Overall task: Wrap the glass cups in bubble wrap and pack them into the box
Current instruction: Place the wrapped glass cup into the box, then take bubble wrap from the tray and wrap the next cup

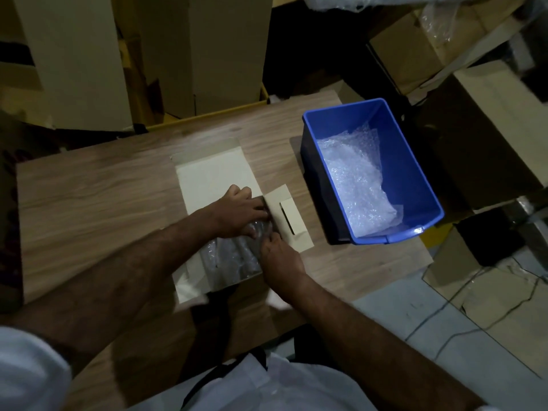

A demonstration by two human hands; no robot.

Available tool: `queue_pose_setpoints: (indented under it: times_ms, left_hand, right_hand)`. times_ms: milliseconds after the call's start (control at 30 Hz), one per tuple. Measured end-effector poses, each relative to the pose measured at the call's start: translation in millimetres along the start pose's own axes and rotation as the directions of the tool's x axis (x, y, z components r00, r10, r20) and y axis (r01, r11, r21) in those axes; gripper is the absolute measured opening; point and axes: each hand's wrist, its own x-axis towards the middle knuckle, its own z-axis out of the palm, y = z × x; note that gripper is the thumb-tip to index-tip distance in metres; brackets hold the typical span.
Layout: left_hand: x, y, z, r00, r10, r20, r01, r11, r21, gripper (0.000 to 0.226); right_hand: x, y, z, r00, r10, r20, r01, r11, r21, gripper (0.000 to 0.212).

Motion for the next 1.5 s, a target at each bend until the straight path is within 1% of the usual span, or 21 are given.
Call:
queue_pose_setpoints:
  times_ms: [67, 100, 167, 200, 333, 433, 467, 533, 567, 633, 700, 733, 867, 933, 1000, 1167, 1267, 1333, 1367, 1433, 1500]
  left_hand:
    - [2.3, -0.6, -0.9, 0.999, -0.028, 0.034, 0.029, 0.999, -0.015, 0.058]
    - [3.5, -0.2, -1.5, 0.995, -0.059, 0.075, 0.060, 0.998, -0.014, 0.059]
    - [5.3, 0.8, -2.8, 0.979, -0.109, 0.174, 0.105, 0.994, 0.035, 0.058]
    - [5.3, 2.0, -4.5, 0.973, -0.118, 0.198, 0.109, 0.992, 0.056, 0.058]
    - [2.0, 5.6, -5.6, 0.971, -0.119, 0.206, 0.103, 0.991, 0.089, 0.061]
    - [-5.3, 7.7, -3.8, 0.982, -0.099, 0.160, 0.079, 0.988, 0.131, 0.062]
    - [-9.7, 9.4, -2.8, 0.988, -0.103, 0.114, 0.088, 0.988, 0.127, 0.060]
    - [-21.1, 15.7, -1.5, 0.987, -0.160, -0.015, 0.161, 0.986, 0.042, 0.056]
    - [-26.4, 21.7, -2.0, 0.974, -0.216, -0.064, 0.215, 0.976, -0.024, 0.053]
    - [-35.0, 37.7, -4.4, 0.925, -0.361, -0.119, 0.343, 0.928, -0.149, 0.050]
    - [-37.3, 53.7, -7.8, 0.872, -0.470, -0.134, 0.438, 0.874, -0.211, 0.049]
    - [-35.6, 61.0, -9.9, 0.853, -0.502, -0.143, 0.468, 0.857, -0.217, 0.049]
    - [-17.1, 85.1, -22.5, 0.777, -0.567, -0.272, 0.529, 0.823, -0.205, 0.049]
    - [-2.9, 97.6, -29.2, 0.744, -0.568, -0.352, 0.532, 0.822, -0.202, 0.048]
    - [12.5, 108.2, -33.6, 0.715, -0.566, -0.410, 0.527, 0.822, -0.216, 0.046]
    - [57.0, 126.7, -44.8, 0.650, -0.640, -0.410, 0.551, 0.768, -0.325, 0.046]
    - [94.0, 139.0, -55.7, 0.625, -0.660, -0.416, 0.541, 0.751, -0.379, 0.049]
    - [119.7, 143.9, -61.1, 0.630, -0.692, -0.353, 0.545, 0.717, -0.435, 0.054]
    - [132.1, 144.1, -60.7, 0.636, -0.701, -0.322, 0.553, 0.705, -0.444, 0.056]
    - [154.1, 141.2, -55.3, 0.664, -0.704, -0.251, 0.581, 0.697, -0.420, 0.061]
    - [169.5, 136.5, -46.9, 0.684, -0.713, -0.150, 0.624, 0.680, -0.387, 0.065]
  right_hand:
    - [3.7, 0.2, 0.7, 1.000, 0.017, 0.021, -0.017, 1.000, 0.006, 0.047]
    - [4.4, 0.6, 1.2, 0.999, 0.021, 0.028, -0.021, 1.000, 0.009, 0.047]
    - [3.8, 0.3, 2.7, 0.999, 0.029, 0.029, -0.029, 0.999, 0.020, 0.045]
    - [3.0, 0.0, 3.3, 0.999, 0.033, 0.026, -0.033, 0.999, 0.026, 0.044]
    - [1.4, -1.5, 4.8, 0.999, 0.036, 0.033, -0.037, 0.999, 0.027, 0.047]
    - [-2.6, 1.2, -3.3, 0.998, 0.000, 0.063, 0.000, 1.000, 0.013, 0.044]
    - [-5.0, 3.2, -7.8, 0.998, -0.027, 0.059, 0.027, 1.000, 0.003, 0.043]
    - [-10.7, 8.0, -18.5, 0.997, -0.080, 0.010, 0.080, 0.997, -0.020, 0.045]
    - [-13.2, 10.5, -23.0, 0.993, -0.106, -0.045, 0.106, 0.994, -0.022, 0.047]
    - [-16.9, 15.8, -29.6, 0.973, -0.145, -0.178, 0.146, 0.989, -0.003, 0.054]
    - [-16.9, 24.3, -30.1, 0.948, -0.145, -0.283, 0.166, 0.985, 0.052, 0.070]
    - [-15.9, 30.5, -29.7, 0.939, -0.145, -0.312, 0.170, 0.984, 0.057, 0.075]
    - [-14.9, 55.2, -44.4, 0.924, -0.150, -0.352, 0.154, 0.988, -0.018, 0.072]
    - [-16.8, 69.8, -57.5, 0.917, -0.135, -0.374, 0.144, 0.990, -0.005, 0.068]
    - [-19.7, 88.0, -70.1, 0.918, -0.127, -0.375, 0.147, 0.989, 0.023, 0.069]
    - [-25.8, 150.2, -82.9, 0.885, -0.092, -0.457, 0.133, 0.990, 0.057, 0.063]
    - [-23.6, 192.5, -92.4, 0.876, -0.035, -0.480, 0.070, 0.996, 0.056, 0.061]
    - [-20.2, 220.5, -101.3, 0.892, 0.004, -0.451, 0.026, 0.998, 0.061, 0.064]
    - [-16.9, 233.8, -105.8, 0.919, 0.016, -0.395, 0.005, 0.999, 0.052, 0.066]
    - [-5.5, 256.1, -112.8, 0.976, 0.020, -0.215, -0.021, 1.000, 0.001, 0.072]
    - [13.2, 271.0, -116.8, 0.996, -0.019, -0.090, 0.011, 0.997, -0.083, 0.077]
